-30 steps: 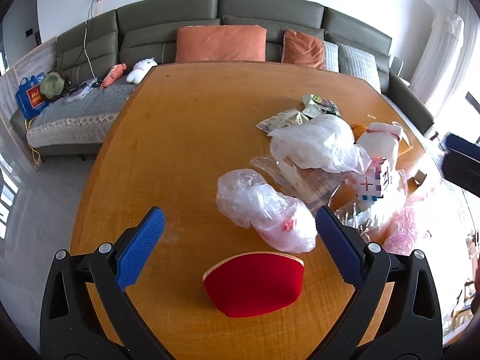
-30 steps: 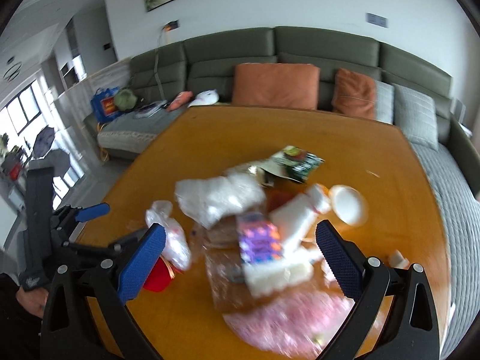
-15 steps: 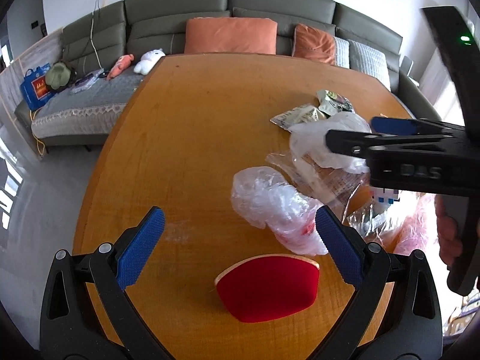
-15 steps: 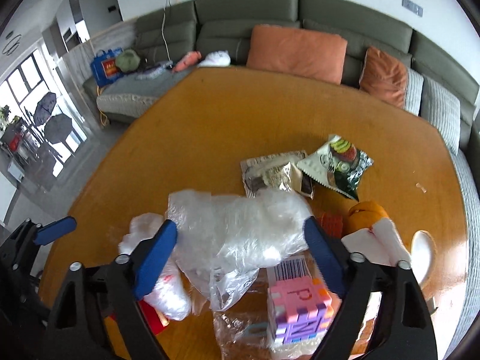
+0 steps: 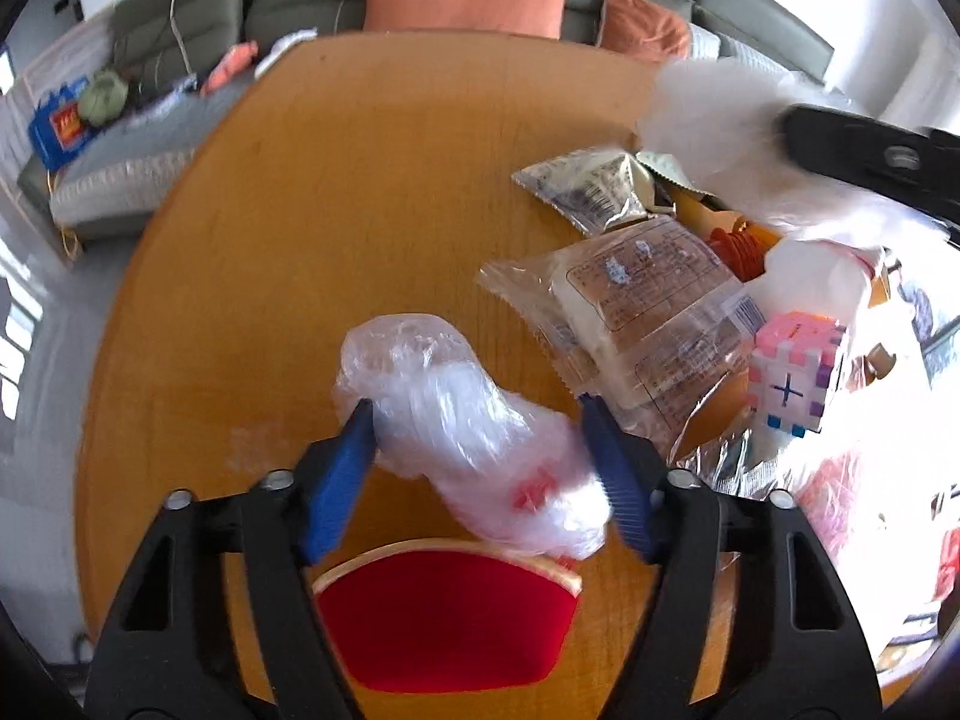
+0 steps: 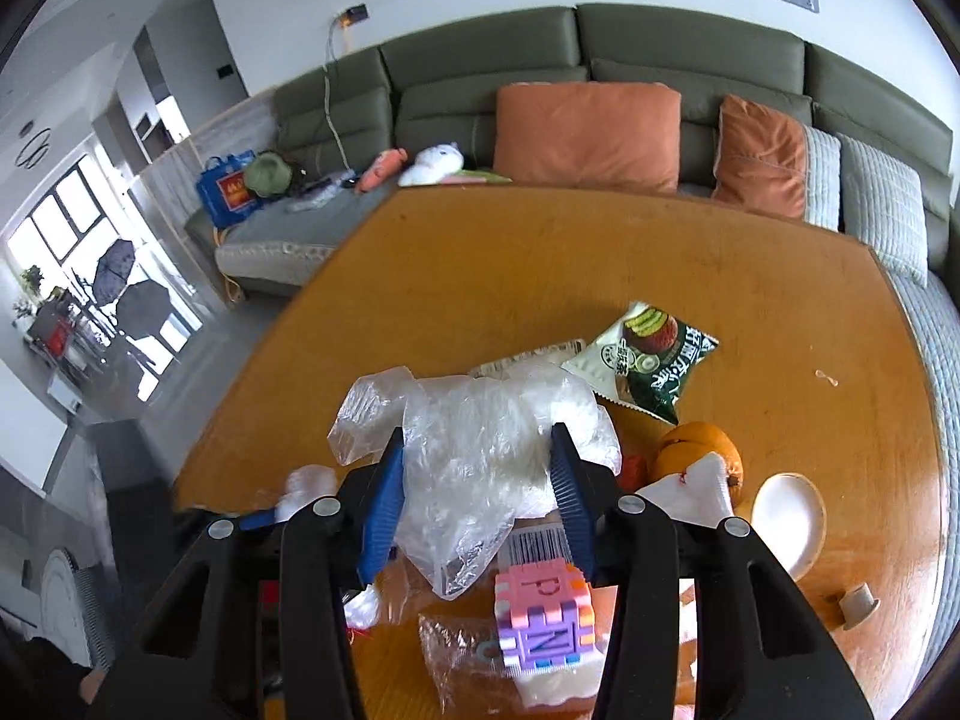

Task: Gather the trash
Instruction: 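Carry both bags to the black bin and open both tools over it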

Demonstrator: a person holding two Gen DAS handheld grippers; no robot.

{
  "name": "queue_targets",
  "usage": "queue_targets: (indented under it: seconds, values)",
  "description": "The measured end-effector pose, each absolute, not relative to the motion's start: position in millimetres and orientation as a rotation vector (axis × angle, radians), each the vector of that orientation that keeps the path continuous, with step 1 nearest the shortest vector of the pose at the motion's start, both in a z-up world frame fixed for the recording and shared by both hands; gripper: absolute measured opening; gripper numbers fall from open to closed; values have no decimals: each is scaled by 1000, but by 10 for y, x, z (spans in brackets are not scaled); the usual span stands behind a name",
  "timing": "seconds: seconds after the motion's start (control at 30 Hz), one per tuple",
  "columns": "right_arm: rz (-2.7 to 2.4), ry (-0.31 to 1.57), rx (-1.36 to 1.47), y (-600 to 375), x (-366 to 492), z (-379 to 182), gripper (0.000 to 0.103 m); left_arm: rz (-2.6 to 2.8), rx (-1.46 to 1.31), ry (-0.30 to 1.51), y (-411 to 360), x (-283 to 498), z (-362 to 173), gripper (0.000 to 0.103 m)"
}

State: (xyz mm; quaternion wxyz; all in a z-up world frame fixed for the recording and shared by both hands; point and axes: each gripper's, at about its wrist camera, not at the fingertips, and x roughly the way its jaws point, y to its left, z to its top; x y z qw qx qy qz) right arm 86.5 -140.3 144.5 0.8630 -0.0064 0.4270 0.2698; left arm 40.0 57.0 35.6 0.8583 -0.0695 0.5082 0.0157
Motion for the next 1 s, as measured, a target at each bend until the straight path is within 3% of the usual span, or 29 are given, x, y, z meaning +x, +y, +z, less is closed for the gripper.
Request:
queue_targets:
  seconds: [0.07, 0.43, 1.0]
  values:
    - [591, 878, -12, -1408, 815, 1526, 48, 50, -163, 1050, 598, 391, 408, 57]
    - [581, 825, -16, -885, 561, 1897, 48, 40, -156, 909, 1215, 99, 881, 56]
    - [892, 866, -141, 1710, -21, 1896, 48, 416, -261, 874, 3490, -936, 812, 56]
